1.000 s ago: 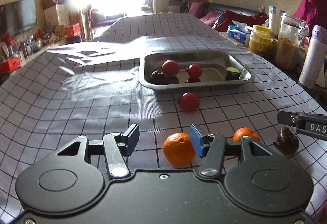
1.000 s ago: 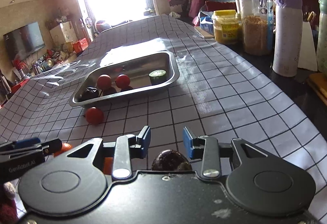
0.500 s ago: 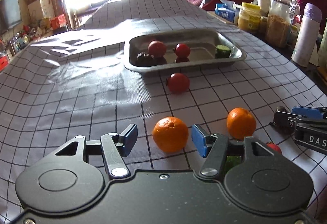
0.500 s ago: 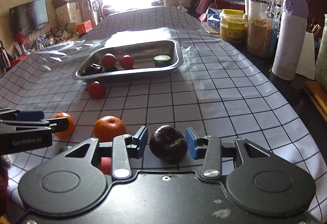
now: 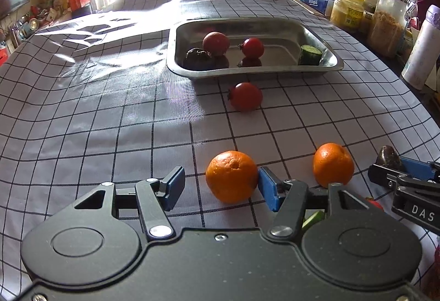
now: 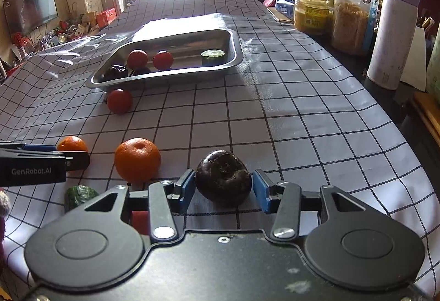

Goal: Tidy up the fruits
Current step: 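Close the right gripper on a dark purple plum while the left tool approaches a mandarin orange, then close the left gripper on the mandarin orange while the right gripper lifts the plum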

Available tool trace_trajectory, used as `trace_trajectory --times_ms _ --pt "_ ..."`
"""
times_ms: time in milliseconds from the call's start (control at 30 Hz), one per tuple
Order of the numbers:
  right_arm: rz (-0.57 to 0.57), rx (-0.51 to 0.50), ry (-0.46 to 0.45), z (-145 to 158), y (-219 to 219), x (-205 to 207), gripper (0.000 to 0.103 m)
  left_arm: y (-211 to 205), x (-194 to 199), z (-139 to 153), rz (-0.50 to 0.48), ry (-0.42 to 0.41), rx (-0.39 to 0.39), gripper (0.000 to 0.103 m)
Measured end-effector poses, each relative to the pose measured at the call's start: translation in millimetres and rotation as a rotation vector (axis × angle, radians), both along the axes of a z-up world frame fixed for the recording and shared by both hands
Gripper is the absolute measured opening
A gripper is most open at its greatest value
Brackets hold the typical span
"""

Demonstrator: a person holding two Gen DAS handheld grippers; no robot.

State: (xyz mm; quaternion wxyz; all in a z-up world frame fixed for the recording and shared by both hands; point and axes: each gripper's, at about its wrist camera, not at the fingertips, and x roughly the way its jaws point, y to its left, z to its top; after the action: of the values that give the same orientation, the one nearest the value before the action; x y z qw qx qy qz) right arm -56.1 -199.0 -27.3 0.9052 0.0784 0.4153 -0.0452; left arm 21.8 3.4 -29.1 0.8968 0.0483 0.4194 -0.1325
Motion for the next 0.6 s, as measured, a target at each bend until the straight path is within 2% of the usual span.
trace_trajectory --times_ms 200,300,367,600 --pt "0.000 0.002 0.014 1.9 -0.4 2.4 0.045 -2.3 3.7 -1.7 0.004 0.018 0.007 0.062" --pt "0.001 0.005 0.018 2.0 -1.1 2.9 0.045 -2.6 3.7 -1.3 0.000 0.023 -0.007 0.058" --pt "0.002 0.005 0.020 2.1 -1.1 3.4 0.045 -3.0 4.8 -1.1 -0.022 0.038 -0.029 0.049" --pt "0.011 0.077 0.047 4.5 -8.0 8.3 0.045 -1.6 12.1 1.9 0.007 0.074 -0.052 0.048"
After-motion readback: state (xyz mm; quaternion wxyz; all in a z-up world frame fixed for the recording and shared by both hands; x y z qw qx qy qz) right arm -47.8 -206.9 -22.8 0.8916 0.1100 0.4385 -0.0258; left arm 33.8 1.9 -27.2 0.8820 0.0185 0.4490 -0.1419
